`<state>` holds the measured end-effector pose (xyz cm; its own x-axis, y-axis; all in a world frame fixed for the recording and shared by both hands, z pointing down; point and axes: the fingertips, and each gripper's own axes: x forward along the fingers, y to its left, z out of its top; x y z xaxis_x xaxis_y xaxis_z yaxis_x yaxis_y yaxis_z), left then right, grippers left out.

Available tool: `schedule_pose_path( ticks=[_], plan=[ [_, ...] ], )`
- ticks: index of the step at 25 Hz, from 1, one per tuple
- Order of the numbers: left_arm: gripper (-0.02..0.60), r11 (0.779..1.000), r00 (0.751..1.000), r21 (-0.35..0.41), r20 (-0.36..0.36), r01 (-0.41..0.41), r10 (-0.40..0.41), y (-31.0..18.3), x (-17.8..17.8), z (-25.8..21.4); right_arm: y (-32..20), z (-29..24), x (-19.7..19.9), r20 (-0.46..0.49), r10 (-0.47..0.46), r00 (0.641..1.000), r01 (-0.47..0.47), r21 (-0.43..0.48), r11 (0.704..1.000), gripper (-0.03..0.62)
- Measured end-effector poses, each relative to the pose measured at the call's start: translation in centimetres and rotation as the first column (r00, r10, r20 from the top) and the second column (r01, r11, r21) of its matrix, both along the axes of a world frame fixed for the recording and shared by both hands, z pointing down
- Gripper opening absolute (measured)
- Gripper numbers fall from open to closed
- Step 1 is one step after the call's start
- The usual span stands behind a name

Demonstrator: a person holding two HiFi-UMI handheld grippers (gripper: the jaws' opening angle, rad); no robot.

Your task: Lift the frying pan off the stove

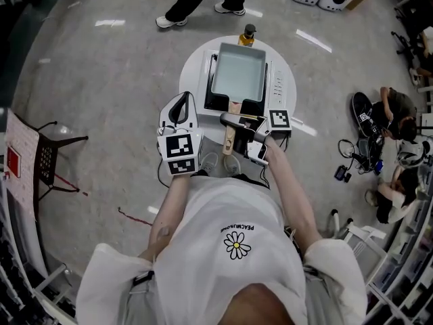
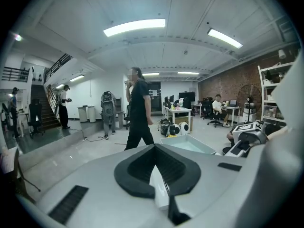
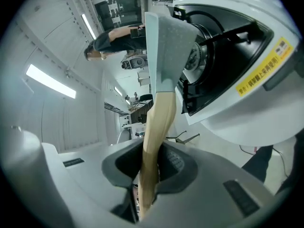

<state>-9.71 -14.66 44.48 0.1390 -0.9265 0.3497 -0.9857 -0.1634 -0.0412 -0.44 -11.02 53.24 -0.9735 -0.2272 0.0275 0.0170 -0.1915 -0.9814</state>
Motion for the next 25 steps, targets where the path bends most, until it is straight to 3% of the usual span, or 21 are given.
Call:
schedule_pose_path(
  ticks=[8,14,19,25],
  plan=[
    [-0.002,1.000,1.000,0.023,-0.001,-0.013,0.013,-0.8,0.3,-1.0,-2.9,-5.6,0.5,0.025,0.019,1.000,-0.022,0.139,0.990,0.071],
    [-0.001,0.998,0.999,0.051,-0.006,-0.033,0.033,-1.1,0.5,-2.2,-4.2,-10.5,0.7,0.012,0.013,1.000,-0.016,0.310,0.951,0.071],
    [-0.002,0.996,0.999,0.075,-0.010,-0.047,0.048,-1.5,0.5,-3.1,-4.5,-14.5,0.4,-0.008,-0.003,1.000,0.006,0.480,0.877,0.072],
    [-0.001,0.994,0.999,0.094,-0.007,-0.052,0.053,-1.6,0.3,-3.9,-4.0,-17.8,0.4,-0.039,-0.011,0.999,0.035,0.670,0.741,0.074]
  ],
)
